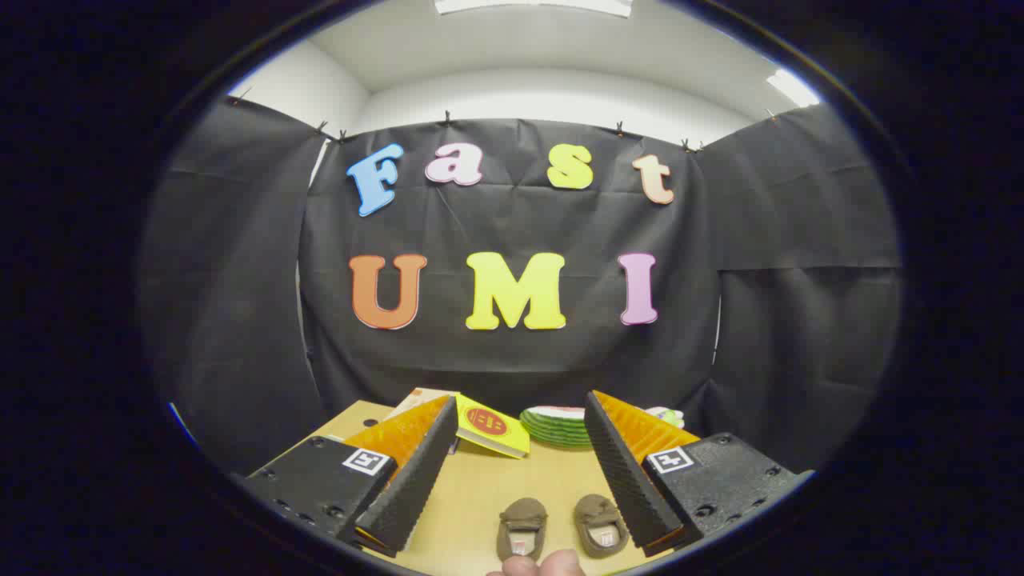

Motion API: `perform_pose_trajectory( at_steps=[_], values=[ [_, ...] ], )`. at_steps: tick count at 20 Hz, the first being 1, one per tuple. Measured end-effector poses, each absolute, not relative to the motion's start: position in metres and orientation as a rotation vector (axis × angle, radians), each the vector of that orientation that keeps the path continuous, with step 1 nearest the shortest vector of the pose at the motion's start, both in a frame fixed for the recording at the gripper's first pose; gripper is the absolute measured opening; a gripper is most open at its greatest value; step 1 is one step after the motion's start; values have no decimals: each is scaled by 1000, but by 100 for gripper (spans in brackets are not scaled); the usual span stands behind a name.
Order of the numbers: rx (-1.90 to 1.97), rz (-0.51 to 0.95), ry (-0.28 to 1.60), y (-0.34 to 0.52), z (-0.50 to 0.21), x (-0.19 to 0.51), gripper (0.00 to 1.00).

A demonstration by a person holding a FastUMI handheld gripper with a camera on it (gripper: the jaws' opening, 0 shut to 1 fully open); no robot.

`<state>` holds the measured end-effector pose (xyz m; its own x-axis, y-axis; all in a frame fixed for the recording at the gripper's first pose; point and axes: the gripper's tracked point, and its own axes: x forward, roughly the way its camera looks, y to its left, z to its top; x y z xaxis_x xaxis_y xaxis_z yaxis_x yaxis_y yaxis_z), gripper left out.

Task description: Open the storage box then place both shoes into the box .Put the left shoe in first, then the right shoe, with the right side of both shoes facing outward in a uniform manner.

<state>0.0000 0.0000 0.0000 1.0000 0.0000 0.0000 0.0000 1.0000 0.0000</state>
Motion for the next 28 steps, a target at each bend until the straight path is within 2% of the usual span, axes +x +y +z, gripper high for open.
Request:
perform_pose_trajectory(
  at_steps=[28],
  values=[
    [48,95,83,13,-26,28,100]
  ],
)
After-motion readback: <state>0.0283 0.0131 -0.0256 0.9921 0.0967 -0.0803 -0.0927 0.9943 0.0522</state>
